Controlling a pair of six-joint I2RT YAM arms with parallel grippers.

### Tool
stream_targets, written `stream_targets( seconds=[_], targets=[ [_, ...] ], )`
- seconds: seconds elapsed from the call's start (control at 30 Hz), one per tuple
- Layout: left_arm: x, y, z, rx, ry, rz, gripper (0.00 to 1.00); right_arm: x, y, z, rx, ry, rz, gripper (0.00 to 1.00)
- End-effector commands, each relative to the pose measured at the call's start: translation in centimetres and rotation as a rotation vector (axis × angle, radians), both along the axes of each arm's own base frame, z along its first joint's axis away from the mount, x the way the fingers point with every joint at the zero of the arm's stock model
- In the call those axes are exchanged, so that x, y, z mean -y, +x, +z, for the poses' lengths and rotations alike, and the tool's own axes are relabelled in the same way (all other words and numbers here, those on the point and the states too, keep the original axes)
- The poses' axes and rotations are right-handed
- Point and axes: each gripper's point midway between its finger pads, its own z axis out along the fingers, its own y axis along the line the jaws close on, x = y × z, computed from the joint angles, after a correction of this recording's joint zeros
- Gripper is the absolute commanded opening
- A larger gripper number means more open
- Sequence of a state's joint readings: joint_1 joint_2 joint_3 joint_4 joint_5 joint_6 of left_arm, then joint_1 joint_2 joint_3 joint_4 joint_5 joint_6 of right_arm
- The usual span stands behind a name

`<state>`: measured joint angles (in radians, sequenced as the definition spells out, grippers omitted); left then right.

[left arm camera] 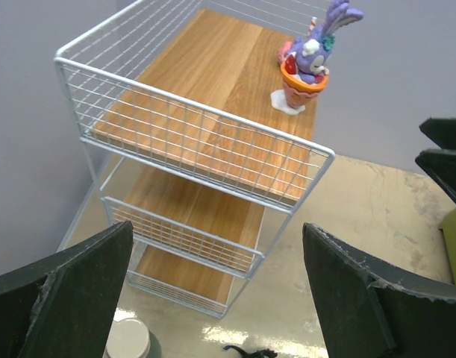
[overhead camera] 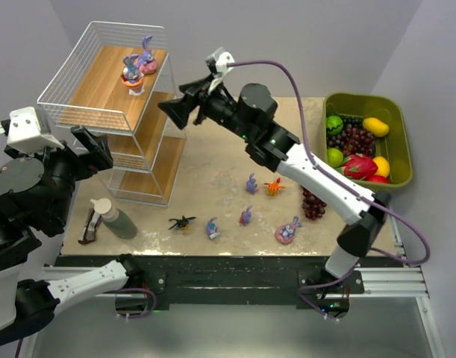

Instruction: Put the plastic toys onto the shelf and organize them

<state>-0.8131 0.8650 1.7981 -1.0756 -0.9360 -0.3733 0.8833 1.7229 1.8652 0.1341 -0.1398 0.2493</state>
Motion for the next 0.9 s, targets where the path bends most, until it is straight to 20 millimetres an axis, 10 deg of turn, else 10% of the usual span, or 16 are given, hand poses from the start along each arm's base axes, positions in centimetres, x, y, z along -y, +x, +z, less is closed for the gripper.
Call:
stream_targets(
  seconds=[0.0,0.2,0.33,0.6,0.87],
  targets=[
    [3.4,1.3,-1.0,-0.033,0.018,-0.116,1.00,4.9,-0.7,-3.8,-0.093,-0.132,-0.144,0.81],
    [8.9,2.3,-4.6,-0.112,0.074,-0.339,1.00,8.9,-2.3,-12.5,-0.282,-0.260,-0.224,0.80],
    [13.1,2.9,-10.9,-0.269,0.115,-0.477,0.97,10.3,-3.8,-18.0,-0.379,-0.332,-0.225,0.78],
    [21.6,0.9,-19.9,-0.401,-0.004,-0.852,0.83,15.1,-4.1,-22.5,-0.519,-0.376,-0.415,0.75],
    [24.5,-0.1,-26.5,-0.420,-0.123,-0.921,0.75,22.1,-3.6,-25.7,-0.700,-0.362,-0.719,0.75]
  ],
)
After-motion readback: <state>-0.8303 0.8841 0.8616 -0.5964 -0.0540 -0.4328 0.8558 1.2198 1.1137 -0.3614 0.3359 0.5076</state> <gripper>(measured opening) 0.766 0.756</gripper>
